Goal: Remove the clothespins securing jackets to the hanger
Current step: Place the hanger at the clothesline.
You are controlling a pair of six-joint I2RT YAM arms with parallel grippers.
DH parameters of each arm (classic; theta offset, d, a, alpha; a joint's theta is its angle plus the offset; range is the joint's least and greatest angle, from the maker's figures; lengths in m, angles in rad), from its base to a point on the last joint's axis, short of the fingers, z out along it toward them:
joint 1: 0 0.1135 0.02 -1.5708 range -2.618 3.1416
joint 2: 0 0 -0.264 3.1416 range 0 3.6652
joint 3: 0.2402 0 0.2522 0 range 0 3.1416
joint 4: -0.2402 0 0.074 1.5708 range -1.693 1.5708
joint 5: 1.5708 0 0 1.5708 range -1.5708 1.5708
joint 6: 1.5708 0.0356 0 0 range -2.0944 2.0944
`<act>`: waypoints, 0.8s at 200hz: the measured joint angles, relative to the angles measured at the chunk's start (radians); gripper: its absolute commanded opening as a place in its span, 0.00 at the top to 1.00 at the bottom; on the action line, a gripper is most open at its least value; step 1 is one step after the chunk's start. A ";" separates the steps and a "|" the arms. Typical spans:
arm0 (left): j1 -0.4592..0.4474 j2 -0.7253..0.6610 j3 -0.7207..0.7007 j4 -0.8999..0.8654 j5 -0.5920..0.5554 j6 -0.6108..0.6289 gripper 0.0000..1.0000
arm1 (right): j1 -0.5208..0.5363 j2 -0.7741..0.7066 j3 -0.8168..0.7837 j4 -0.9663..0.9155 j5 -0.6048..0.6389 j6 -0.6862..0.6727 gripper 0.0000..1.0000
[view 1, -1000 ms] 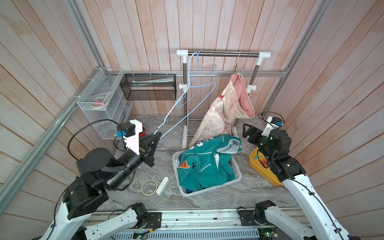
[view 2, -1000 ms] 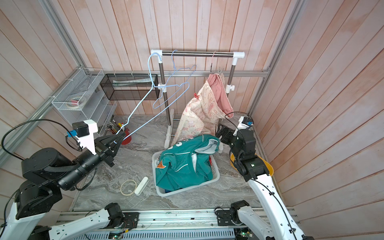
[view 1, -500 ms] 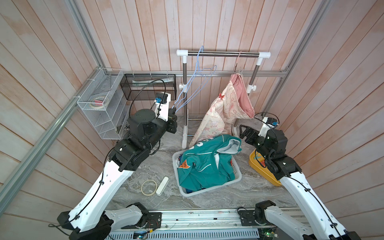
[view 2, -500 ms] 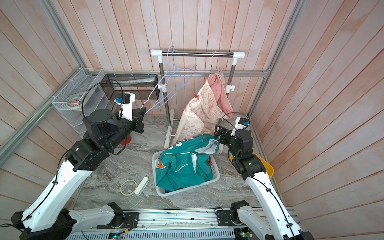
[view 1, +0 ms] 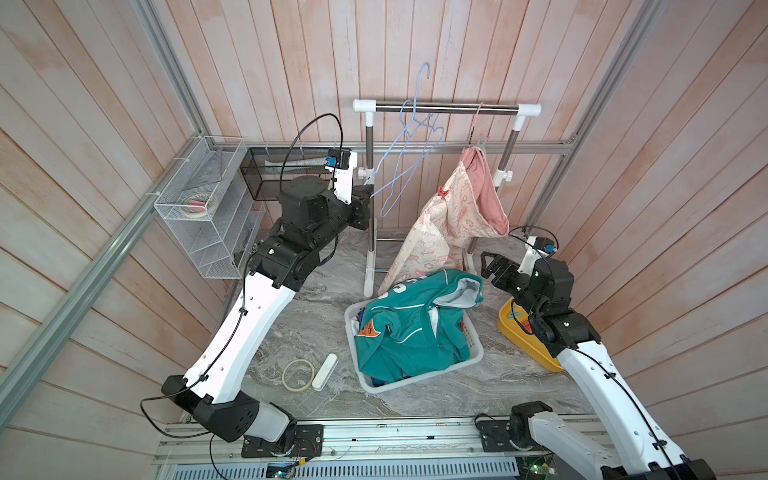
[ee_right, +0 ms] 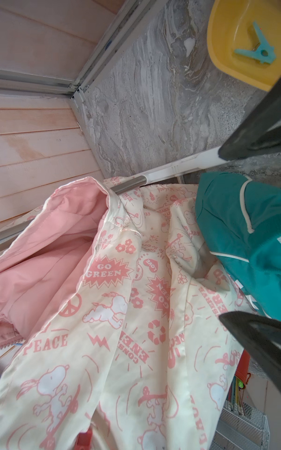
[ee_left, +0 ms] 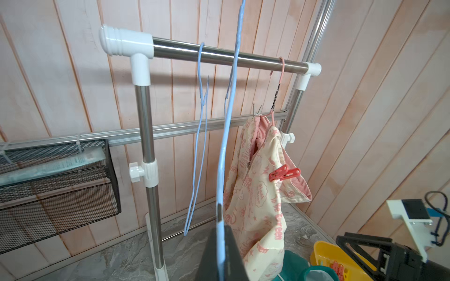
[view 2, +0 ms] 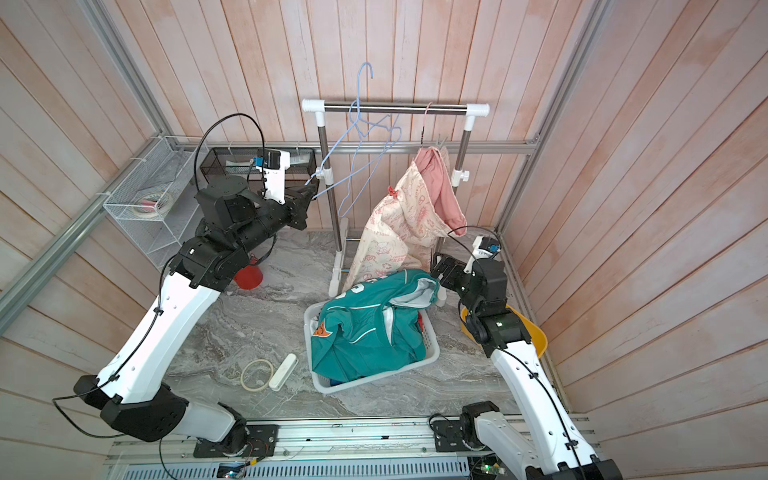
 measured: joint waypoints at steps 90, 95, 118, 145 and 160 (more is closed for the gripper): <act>0.016 0.075 0.034 0.028 0.010 -0.064 1.00 | -0.026 0.030 -0.024 0.017 -0.028 0.000 0.02; 0.018 0.079 0.034 0.028 0.010 -0.067 1.00 | -0.027 0.031 -0.025 0.018 -0.030 0.000 0.02; 0.021 0.093 0.017 0.031 0.011 -0.072 1.00 | -0.032 0.032 -0.028 0.018 -0.031 0.000 0.02; 0.021 0.088 -0.053 0.048 0.011 -0.082 1.00 | -0.037 0.034 -0.033 0.018 -0.035 0.000 0.02; 0.021 0.076 -0.112 0.065 0.013 -0.087 1.00 | -0.048 0.042 -0.036 0.018 -0.040 0.000 0.02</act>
